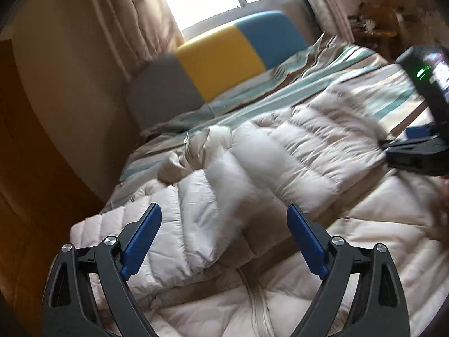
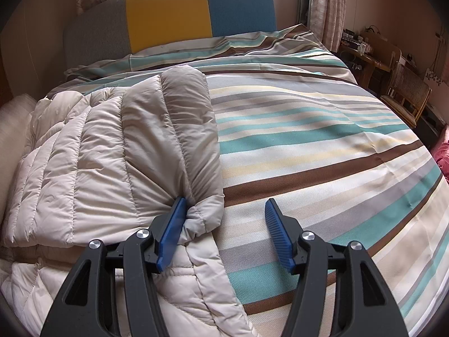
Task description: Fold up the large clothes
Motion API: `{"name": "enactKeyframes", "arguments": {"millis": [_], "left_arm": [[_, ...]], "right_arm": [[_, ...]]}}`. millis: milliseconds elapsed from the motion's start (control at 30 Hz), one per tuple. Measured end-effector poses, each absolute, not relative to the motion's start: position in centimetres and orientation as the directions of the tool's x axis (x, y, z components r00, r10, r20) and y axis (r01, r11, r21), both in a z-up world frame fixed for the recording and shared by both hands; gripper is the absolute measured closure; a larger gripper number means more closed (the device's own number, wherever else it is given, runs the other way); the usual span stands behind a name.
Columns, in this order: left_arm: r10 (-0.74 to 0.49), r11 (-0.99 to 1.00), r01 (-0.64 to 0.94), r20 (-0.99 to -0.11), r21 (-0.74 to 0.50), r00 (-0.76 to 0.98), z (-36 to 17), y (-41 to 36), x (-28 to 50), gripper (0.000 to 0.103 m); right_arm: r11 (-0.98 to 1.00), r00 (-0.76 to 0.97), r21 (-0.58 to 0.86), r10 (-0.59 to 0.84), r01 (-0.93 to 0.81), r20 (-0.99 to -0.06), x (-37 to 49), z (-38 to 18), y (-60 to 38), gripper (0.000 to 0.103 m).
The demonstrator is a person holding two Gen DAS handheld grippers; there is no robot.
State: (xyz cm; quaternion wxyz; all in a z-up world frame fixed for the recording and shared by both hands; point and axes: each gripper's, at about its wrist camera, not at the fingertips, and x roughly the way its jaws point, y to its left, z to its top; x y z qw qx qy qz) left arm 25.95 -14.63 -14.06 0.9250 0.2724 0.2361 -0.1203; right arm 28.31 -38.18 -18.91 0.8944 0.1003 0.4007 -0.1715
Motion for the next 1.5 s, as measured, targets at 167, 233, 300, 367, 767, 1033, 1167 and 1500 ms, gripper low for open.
{"name": "enactKeyframes", "arguments": {"millis": [167,233,300,367,767,1033,1167,1500], "left_arm": [[-0.111,0.892,0.311,-0.506,0.33,0.855,-11.1,-9.0,26.0,0.013],[-0.085,0.919,0.263,-0.503,0.295,0.86,-10.1,-5.9,27.0,0.013],[-0.014,0.945,0.171,-0.487,0.28,0.873,-9.1,-1.9,28.2,0.013],[0.058,0.957,0.092,-0.494,0.275,0.867,-8.6,1.0,30.0,0.013],[0.112,0.988,-0.015,-0.658,0.151,0.744,-12.7,9.2,38.0,0.04],[0.095,0.985,0.036,-0.698,0.17,0.709,-17.1,7.2,40.0,0.03],[0.119,0.983,0.016,-0.711,0.18,0.693,-18.3,7.1,40.6,0.026],[0.147,0.986,-0.042,-0.723,0.162,0.675,-15.2,7.3,38.3,0.023]], "right_arm": [[0.922,0.624,0.074,-0.196,0.379,-0.757,28.3,-18.5,-38.3,0.045],[0.928,0.634,0.069,-0.195,0.366,-0.749,28.2,-17.4,-38.1,0.045],[0.942,0.683,0.074,-0.181,0.327,-0.707,27.7,-15.3,-36.8,0.045],[0.956,0.726,0.082,-0.155,0.281,-0.67,27.5,-13.4,-34.9,0.044],[0.985,0.751,0.115,0.175,-0.132,-0.636,35.2,-11.7,-18.8,0.048],[0.996,0.701,0.084,0.08,-0.028,-0.709,38.7,-17.5,-18.3,0.052],[0.999,0.703,0.039,0.04,-0.017,-0.71,39.1,-18.3,-16.8,0.052],[1.0,0.707,0.013,0.021,-0.017,-0.707,39.1,-18.5,-17.4,0.051]]}}
